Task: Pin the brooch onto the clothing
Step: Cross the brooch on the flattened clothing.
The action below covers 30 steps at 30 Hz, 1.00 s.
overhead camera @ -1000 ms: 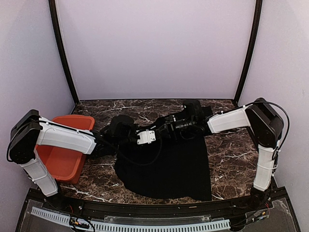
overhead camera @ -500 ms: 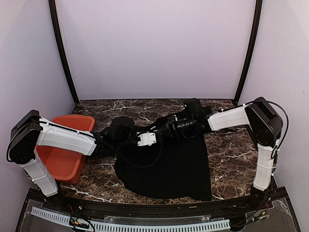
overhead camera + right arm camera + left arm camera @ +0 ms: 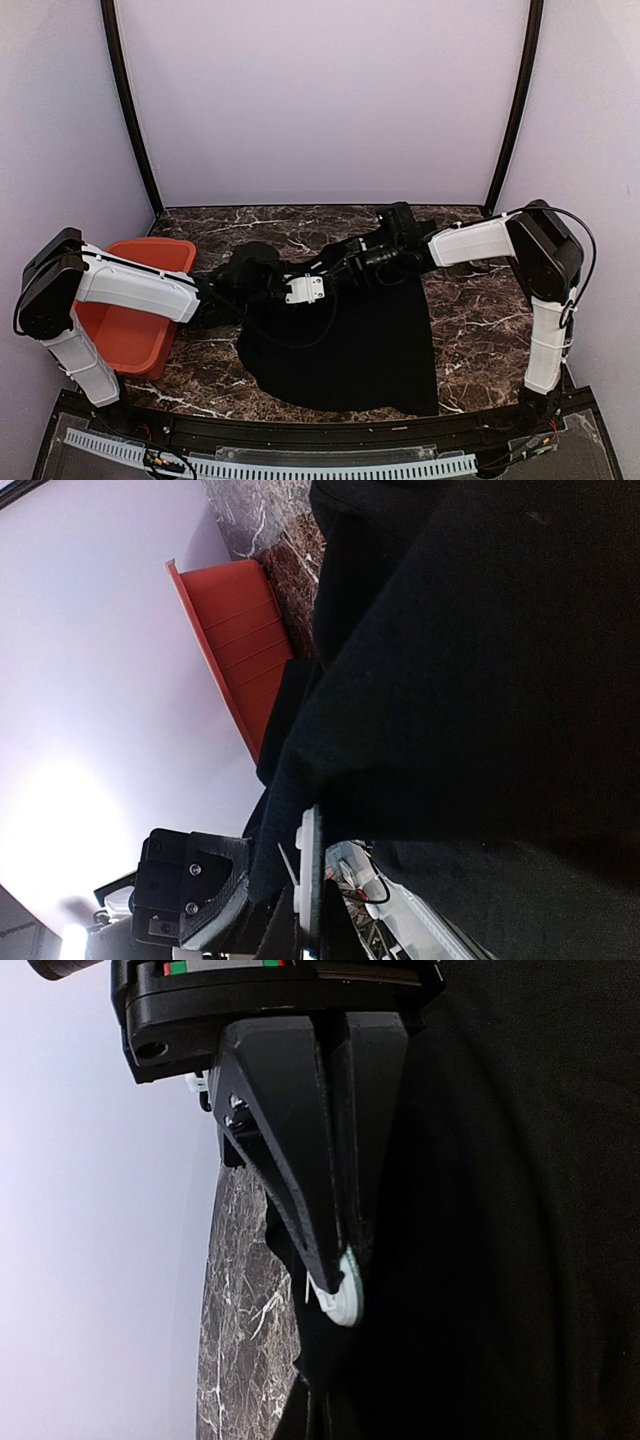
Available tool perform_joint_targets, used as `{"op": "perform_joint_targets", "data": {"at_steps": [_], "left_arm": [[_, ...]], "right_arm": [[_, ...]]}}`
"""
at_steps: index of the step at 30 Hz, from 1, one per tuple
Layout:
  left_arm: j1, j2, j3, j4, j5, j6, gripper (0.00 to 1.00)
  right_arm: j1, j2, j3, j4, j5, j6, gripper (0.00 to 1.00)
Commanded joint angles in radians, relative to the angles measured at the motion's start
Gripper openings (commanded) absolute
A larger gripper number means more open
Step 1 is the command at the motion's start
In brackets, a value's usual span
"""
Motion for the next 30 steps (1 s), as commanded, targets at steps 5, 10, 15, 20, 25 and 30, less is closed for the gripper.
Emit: {"op": "perform_joint_targets", "data": {"at_steps": [5,10,15,20,25,30], "left_arm": [[-0.011,-0.008,-0.008,0.054,-0.038,0.013,0.01],[-0.011,0.003,-0.003,0.052,-0.054,0.013,0.01],[-0.012,0.002,0.001,0.053,-0.059,0.011,0.01],[-0.012,-0.004,-0.002,0.053,-0.054,0.01,0.01],[-0.011,-0.01,-0.005,0.046,-0.042,0.006,0.01],[-0.011,-0.012,-0.005,0.042,-0.033,0.004,0.01]], "right_arm": [[0.009,-0.014,0.016,-0.031,-0.039,-0.056,0.0],[0.007,-0.047,-0.027,-0.008,-0.048,-0.057,0.0],[0.0,-0.061,-0.084,0.015,-0.04,-0.057,0.0],[-0.007,-0.052,-0.081,0.042,-0.03,-0.042,0.0],[-0.009,-0.038,-0.064,0.089,-0.023,-0.013,0.0],[-0.008,-0.025,-0.035,0.102,-0.018,-0.001,0.0]]}}
